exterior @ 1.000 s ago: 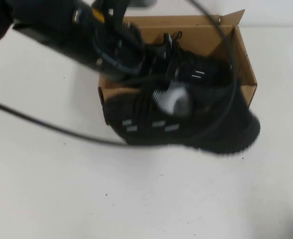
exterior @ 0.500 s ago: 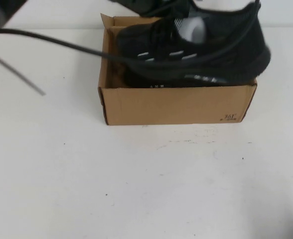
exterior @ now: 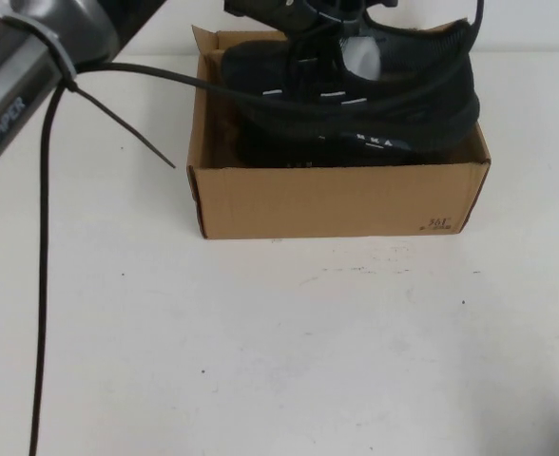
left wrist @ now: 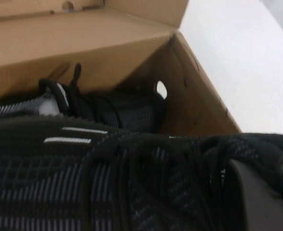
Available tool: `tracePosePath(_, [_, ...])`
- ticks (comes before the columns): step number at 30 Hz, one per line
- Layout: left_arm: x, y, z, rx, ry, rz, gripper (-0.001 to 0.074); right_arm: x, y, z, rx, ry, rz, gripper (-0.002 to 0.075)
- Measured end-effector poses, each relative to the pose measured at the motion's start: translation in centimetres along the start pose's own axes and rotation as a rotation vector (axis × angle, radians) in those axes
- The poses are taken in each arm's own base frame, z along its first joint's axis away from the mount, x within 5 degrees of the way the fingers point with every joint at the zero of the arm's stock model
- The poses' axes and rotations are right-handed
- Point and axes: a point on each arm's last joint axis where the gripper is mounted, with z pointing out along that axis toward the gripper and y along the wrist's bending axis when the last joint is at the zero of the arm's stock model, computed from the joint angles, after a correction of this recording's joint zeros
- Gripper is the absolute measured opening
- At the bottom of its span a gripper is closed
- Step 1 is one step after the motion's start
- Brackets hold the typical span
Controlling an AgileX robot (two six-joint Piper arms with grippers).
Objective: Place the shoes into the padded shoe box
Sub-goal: Place the shoe in the shoe box
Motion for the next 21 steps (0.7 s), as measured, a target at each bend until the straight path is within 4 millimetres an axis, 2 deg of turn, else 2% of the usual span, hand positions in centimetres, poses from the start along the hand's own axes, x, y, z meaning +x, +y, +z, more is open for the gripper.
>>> tracePosePath(21, [0.4, 1.3, 3.9, -0.041, -0.075, -0.071, 0.0001, 0.0, 0.0, 0.0, 0.000, 0.000, 0.000, -0.0008])
